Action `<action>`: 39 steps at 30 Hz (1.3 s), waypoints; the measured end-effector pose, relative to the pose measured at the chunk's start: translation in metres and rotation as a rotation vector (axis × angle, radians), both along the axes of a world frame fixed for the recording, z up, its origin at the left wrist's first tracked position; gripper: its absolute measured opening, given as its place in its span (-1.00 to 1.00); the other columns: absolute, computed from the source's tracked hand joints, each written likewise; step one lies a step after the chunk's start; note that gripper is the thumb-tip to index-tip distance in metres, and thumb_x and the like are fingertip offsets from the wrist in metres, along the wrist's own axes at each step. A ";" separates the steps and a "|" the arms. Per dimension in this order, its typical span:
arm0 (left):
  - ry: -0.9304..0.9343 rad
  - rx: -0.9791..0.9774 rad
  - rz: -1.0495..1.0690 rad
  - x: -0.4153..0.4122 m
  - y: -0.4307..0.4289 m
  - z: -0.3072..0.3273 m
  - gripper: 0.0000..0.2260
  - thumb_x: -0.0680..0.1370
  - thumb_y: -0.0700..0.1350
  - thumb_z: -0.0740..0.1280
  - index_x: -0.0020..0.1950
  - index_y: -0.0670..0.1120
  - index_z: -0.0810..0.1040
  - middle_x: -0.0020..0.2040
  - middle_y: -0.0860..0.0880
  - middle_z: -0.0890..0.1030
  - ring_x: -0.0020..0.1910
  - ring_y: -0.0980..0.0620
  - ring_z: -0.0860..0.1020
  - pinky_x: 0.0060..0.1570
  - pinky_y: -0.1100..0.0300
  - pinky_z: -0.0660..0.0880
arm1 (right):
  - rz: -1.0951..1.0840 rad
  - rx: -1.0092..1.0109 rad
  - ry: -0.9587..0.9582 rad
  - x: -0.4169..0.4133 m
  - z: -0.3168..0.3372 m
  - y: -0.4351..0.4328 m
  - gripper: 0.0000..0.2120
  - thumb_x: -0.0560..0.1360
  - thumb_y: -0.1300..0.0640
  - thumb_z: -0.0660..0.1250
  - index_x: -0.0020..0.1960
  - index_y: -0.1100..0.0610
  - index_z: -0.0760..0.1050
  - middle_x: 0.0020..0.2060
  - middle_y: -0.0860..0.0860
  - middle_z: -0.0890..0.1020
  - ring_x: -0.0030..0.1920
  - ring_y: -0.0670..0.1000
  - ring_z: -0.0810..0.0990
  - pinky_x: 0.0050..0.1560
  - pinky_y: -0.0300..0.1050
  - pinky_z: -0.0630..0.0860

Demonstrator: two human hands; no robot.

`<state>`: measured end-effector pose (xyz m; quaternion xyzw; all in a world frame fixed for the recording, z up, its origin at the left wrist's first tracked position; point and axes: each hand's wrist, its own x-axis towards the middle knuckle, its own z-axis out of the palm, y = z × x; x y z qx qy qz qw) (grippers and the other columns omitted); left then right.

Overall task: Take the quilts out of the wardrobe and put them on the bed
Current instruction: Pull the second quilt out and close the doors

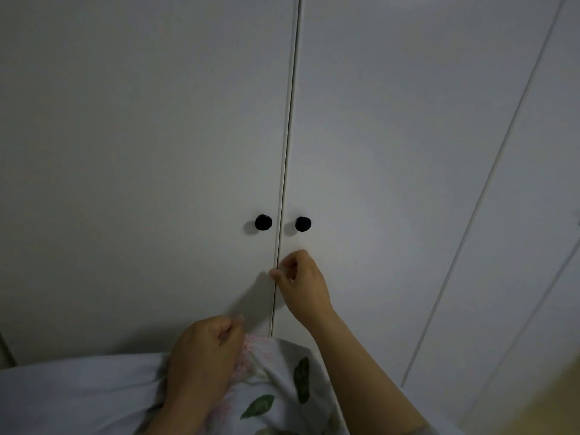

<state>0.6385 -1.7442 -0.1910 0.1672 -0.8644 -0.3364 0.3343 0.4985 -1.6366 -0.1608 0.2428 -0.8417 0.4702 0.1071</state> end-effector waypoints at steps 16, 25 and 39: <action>0.031 0.238 -0.215 -0.016 0.063 -0.032 -0.53 0.51 -0.01 0.31 -0.52 -0.05 0.18 -0.60 0.01 0.18 -0.58 0.11 0.18 -0.50 0.16 0.15 | -0.230 0.230 -0.130 0.080 -0.084 0.141 -0.55 0.53 -0.23 0.11 -0.33 0.08 0.42 -0.42 -0.02 0.53 -0.32 -0.07 0.53 -0.29 -0.18 0.38; 0.009 0.320 -0.486 -0.042 0.172 -0.035 -0.53 0.53 -0.06 0.31 -0.53 -0.06 0.19 -0.61 0.03 0.19 -0.58 0.14 0.17 -0.53 0.22 0.13 | -0.534 0.210 -0.242 0.094 -0.084 0.242 -0.41 0.57 -0.21 0.04 -0.52 0.12 0.13 -0.60 0.01 0.29 -0.53 -0.09 0.29 -0.45 -0.12 0.19; 0.093 0.208 -0.798 -0.134 0.418 0.003 -0.51 0.53 0.00 0.29 -0.50 -0.25 0.31 -0.60 -0.09 0.30 -0.58 0.10 0.25 -0.51 0.19 0.22 | -0.898 -0.071 -0.035 0.056 -0.042 0.488 -0.43 0.53 -0.15 0.16 -0.57 0.08 0.24 -0.66 -0.01 0.23 -0.57 -0.05 0.23 -0.43 -0.08 0.20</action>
